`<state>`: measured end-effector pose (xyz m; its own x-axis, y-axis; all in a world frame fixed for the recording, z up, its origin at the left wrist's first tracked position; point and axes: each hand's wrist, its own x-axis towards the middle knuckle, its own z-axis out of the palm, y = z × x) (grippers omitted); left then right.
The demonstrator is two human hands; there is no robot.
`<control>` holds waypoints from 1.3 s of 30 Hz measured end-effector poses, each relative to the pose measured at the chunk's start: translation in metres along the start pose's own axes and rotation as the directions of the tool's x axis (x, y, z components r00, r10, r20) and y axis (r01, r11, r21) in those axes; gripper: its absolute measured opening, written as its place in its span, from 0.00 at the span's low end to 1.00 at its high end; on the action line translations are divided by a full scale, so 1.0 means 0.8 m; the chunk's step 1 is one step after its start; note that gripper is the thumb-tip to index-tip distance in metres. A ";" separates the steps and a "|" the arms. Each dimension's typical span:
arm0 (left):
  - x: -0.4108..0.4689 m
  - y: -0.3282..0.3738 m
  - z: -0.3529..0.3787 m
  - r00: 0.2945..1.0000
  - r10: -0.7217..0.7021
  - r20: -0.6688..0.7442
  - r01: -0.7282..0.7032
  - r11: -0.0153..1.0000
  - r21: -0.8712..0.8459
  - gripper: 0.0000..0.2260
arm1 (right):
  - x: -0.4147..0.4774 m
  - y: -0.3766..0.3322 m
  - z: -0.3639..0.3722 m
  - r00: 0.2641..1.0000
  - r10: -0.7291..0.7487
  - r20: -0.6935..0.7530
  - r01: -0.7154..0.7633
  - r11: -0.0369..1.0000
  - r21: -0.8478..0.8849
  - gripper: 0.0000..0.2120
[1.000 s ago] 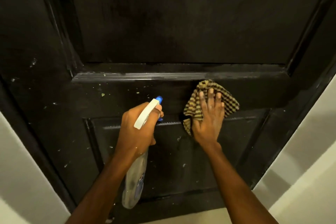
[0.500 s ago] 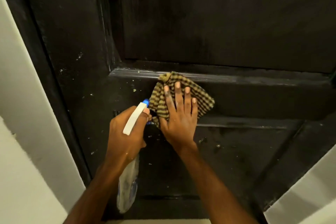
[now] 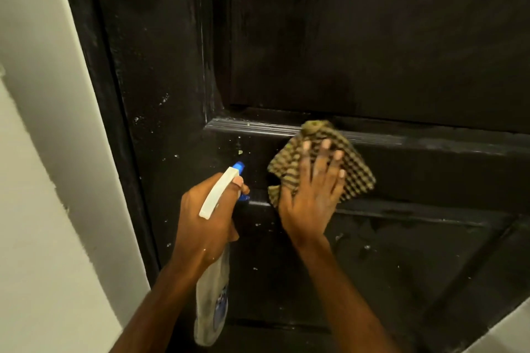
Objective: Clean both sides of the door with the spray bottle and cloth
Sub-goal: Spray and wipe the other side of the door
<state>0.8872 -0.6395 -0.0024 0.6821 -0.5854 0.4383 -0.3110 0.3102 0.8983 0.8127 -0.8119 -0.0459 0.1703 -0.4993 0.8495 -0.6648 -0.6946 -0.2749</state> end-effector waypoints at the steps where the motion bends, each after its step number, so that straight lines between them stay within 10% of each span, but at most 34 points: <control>1: 0.000 -0.004 -0.002 1.000 0.003 0.000 -0.003 1.000 0.023 0.10 | -0.015 0.004 0.010 0.981 -0.193 0.025 0.193 0.981 -0.002 0.42; 4: 0.003 -0.015 -0.008 1.000 0.015 0.003 -0.015 0.991 0.132 0.10 | -0.037 0.035 0.015 0.915 -0.390 0.102 0.399 0.912 -0.091 0.40; 12: -0.002 -0.025 -0.047 0.997 0.036 -0.062 -0.025 0.985 0.171 0.21 | -0.002 -0.020 -0.001 0.993 0.108 -0.045 -0.105 0.993 0.055 0.44; 21: -0.004 -0.008 -0.099 0.955 0.042 -0.295 0.004 0.988 0.153 0.22 | -0.018 -0.110 0.036 0.810 -0.560 0.172 0.571 0.821 -0.013 0.36; 31: 0.008 0.009 -0.099 0.962 -0.022 -0.274 0.054 0.993 0.109 0.08 | 0.007 -0.066 0.003 0.997 -0.077 -0.026 0.076 0.997 -0.019 0.39; 39: 0.011 0.023 -0.114 0.962 0.016 -0.274 0.031 0.986 0.166 0.21 | 0.019 -0.105 0.005 0.900 -0.434 0.042 0.432 0.900 0.059 0.34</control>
<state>0.9478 -0.5704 0.0151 0.8322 -0.3530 0.4276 -0.3950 0.1636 0.9040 0.8736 -0.7634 -0.0114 0.4728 -0.1694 0.8647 -0.4817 -0.8714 0.0926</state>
